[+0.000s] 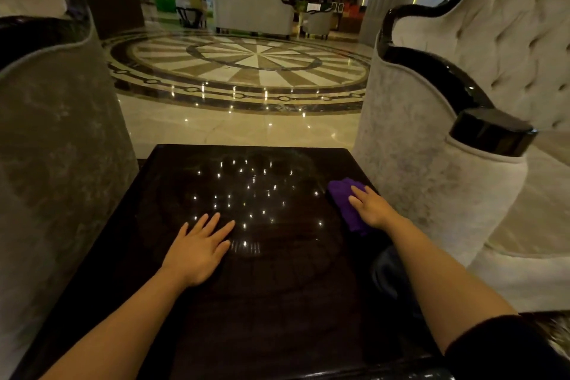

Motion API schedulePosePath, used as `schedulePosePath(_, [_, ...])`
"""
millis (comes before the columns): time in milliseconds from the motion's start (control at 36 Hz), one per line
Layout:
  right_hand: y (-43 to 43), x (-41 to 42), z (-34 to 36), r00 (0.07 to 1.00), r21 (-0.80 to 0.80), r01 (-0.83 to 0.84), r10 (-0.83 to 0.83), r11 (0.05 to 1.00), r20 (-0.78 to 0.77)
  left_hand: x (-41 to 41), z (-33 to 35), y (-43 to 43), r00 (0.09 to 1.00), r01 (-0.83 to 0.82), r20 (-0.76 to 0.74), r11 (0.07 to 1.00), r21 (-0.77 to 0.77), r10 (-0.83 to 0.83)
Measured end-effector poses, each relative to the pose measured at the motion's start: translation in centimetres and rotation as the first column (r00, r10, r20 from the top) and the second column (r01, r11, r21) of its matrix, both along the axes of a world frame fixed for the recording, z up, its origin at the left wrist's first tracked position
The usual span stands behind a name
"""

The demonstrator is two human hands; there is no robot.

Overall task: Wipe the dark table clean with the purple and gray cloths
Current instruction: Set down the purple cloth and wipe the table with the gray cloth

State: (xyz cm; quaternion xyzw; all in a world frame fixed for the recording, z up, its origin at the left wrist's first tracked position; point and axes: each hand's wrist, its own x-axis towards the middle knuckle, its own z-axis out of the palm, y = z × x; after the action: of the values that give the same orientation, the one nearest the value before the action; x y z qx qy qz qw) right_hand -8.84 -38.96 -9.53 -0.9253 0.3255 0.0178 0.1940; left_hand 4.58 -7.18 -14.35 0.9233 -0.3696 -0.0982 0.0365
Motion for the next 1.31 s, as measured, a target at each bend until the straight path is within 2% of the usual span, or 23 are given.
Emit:
schedulePosePath(194, [0.8,-6.1,2.8,0.991,0.053,-0.059,0.052,0.997,0.126,-0.4,0.3,0.1,1.0,-0.004,0.011,0.999,0.043,0.003])
schedulePosePath(417, [3.6,-13.9,1.4,0.989,0.109,-0.125,0.116,0.986,0.087,-1.3,1.0,0.3,0.998,-0.05,-0.026,0.996,0.074,0.052])
schedulePosePath(583, [5.5,-15.9,-0.7,0.982,0.207,-0.119,0.085,0.971,0.168,-2.3,2.0,2.1,0.998,-0.06,-0.035,0.998,0.001,0.06])
schedulePosePath(667, [6.3,-15.5,-1.5,0.972,0.199,-0.076,0.028,0.977,0.233,-2.6,2.3,3.6,0.997,-0.069,-0.025,0.998,-0.005,0.069])
schedulePosePath(778, [7.5,-14.6,-2.5,0.963,0.013,0.039,-0.041,0.999,0.265,-2.7,2.0,6.0,0.994,-0.102,-0.041,0.995,0.003,0.102])
schedulePosePath(861, [8.1,-14.0,-2.5,0.943,-0.016,0.101,-0.091,0.995,0.32,-2.8,1.7,7.4,0.992,-0.12,-0.045,0.993,0.01,0.12])
schedulePosePath(1000, [9.2,-10.8,-0.2,0.864,0.019,0.003,-0.012,1.0,0.504,-2.9,1.1,8.9,0.988,-0.149,-0.048,0.989,0.014,0.149])
schedulePosePath(1056, [10.0,-8.3,0.7,0.83,-0.014,-0.061,0.058,0.998,0.555,-3.0,1.0,9.2,0.987,-0.152,-0.048,0.988,0.014,0.153])
schedulePosePath(1139, [10.8,-4.3,1.5,0.824,-0.049,-0.139,0.143,0.989,0.549,-3.1,0.6,9.4,0.989,-0.142,-0.039,0.99,0.014,0.143])
schedulePosePath(1306, [10.7,2.2,0.6,0.868,-0.06,-0.142,0.154,0.988,0.472,-2.9,0.0,9.6,0.993,-0.12,-0.025,0.993,-0.007,0.119])
